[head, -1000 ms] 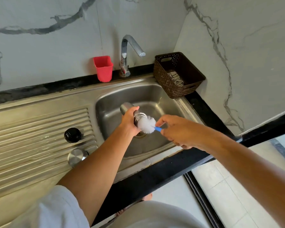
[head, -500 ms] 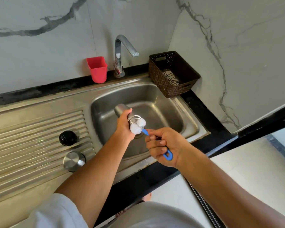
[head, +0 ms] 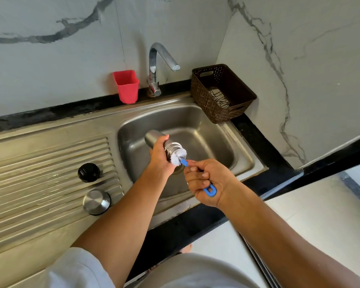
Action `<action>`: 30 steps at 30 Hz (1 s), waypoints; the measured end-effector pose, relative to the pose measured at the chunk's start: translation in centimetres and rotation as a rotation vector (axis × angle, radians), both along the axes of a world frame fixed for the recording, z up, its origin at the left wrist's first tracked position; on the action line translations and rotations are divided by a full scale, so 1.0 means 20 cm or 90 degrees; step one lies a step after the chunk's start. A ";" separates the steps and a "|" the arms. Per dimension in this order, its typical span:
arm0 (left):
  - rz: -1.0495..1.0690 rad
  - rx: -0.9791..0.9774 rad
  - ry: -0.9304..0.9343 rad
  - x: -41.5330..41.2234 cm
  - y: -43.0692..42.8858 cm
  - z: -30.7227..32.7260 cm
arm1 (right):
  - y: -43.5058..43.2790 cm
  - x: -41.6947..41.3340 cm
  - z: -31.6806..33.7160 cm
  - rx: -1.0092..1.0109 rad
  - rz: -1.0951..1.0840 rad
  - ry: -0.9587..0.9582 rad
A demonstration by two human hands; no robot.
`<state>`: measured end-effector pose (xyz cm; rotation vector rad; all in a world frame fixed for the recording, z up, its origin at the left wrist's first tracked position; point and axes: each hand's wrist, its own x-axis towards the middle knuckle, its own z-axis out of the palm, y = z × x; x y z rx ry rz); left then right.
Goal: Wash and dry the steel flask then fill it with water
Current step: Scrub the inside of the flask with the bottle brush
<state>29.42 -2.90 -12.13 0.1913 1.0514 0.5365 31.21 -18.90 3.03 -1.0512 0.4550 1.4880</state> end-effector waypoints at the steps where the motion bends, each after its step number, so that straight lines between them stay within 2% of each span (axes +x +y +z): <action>1: -0.009 0.011 -0.003 -0.01 0.01 -0.01 | -0.01 0.00 0.01 0.000 -0.004 0.008; 5: 0.024 -0.015 -0.009 -0.01 0.00 -0.02 | -0.05 0.01 0.03 0.004 0.007 -0.012; 11: -0.015 0.011 -0.018 0.02 -0.06 0.00 | -0.03 0.01 0.02 -0.026 0.023 -0.066; 15: 0.049 0.037 0.022 0.05 -0.03 0.08 | -0.10 0.10 0.04 -0.040 0.121 -0.188; 17: 0.059 0.049 0.045 0.08 -0.07 0.12 | -0.07 0.14 0.00 -0.084 0.223 -0.334; 19: 0.037 0.061 0.038 0.11 -0.11 0.12 | -0.04 0.16 -0.05 -0.145 0.360 -0.532; 23: 0.068 0.060 0.095 0.12 -0.05 0.11 | -0.07 0.20 -0.07 -0.150 0.736 -1.100; 24: 0.068 0.055 0.121 0.11 -0.02 0.09 | -0.08 0.21 -0.03 -0.168 0.826 -1.188; 28: 0.067 0.015 0.165 0.12 0.00 -0.01 | -0.12 0.24 0.10 -0.152 1.058 -1.363; 30: 0.063 0.012 0.175 0.16 -0.04 -0.03 | -0.13 0.26 0.12 -0.124 1.130 -1.389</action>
